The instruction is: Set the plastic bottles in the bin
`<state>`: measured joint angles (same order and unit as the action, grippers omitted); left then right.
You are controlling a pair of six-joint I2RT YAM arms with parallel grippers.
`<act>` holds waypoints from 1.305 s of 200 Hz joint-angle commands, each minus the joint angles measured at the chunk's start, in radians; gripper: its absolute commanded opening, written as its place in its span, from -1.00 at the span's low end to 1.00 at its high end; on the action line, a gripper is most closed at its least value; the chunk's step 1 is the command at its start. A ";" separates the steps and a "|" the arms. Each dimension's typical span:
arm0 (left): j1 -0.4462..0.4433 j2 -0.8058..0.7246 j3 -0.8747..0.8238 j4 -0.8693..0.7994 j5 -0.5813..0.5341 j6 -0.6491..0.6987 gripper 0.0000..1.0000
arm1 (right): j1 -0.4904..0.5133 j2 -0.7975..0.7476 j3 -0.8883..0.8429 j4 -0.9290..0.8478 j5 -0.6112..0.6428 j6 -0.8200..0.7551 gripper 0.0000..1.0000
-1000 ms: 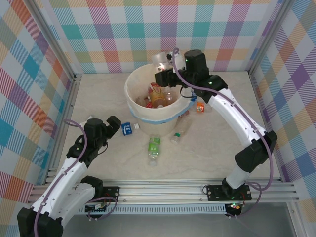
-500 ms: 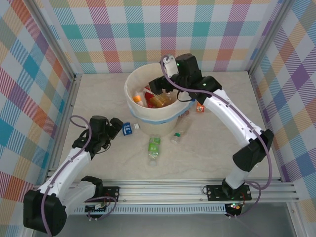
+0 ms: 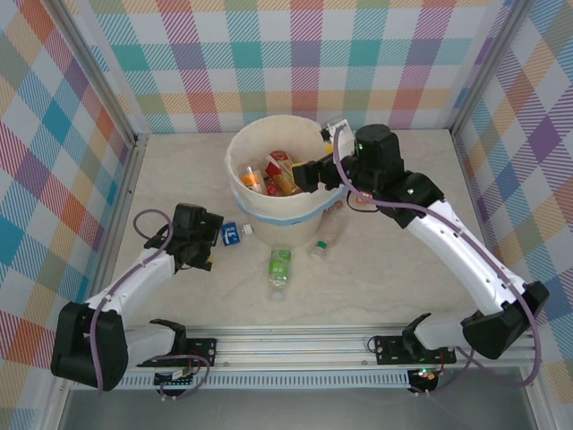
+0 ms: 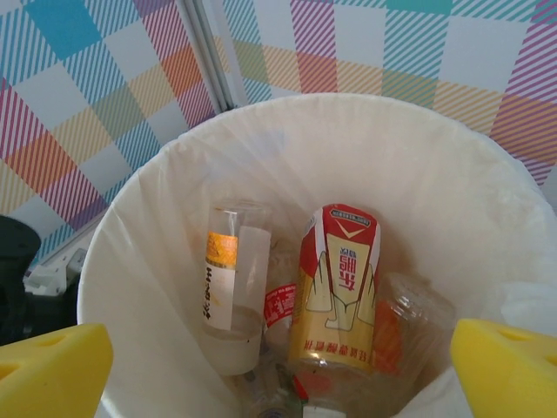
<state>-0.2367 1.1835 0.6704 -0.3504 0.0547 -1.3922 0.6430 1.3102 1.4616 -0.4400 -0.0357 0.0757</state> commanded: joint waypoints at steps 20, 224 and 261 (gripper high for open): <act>0.012 0.107 0.106 -0.068 0.019 -0.175 1.00 | 0.000 -0.107 -0.125 0.092 0.039 0.064 0.99; 0.011 0.407 0.166 0.061 -0.072 -0.369 0.21 | 0.000 -0.188 -0.243 0.084 0.023 0.131 0.99; 0.013 0.384 0.155 0.059 -0.116 -0.323 0.03 | 0.000 -0.184 -0.247 0.081 0.033 0.131 0.99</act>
<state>-0.2367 1.5692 0.8230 -0.2958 0.0025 -1.7626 0.6426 1.1412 1.2217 -0.3824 -0.0101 0.2020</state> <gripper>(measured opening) 0.601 0.997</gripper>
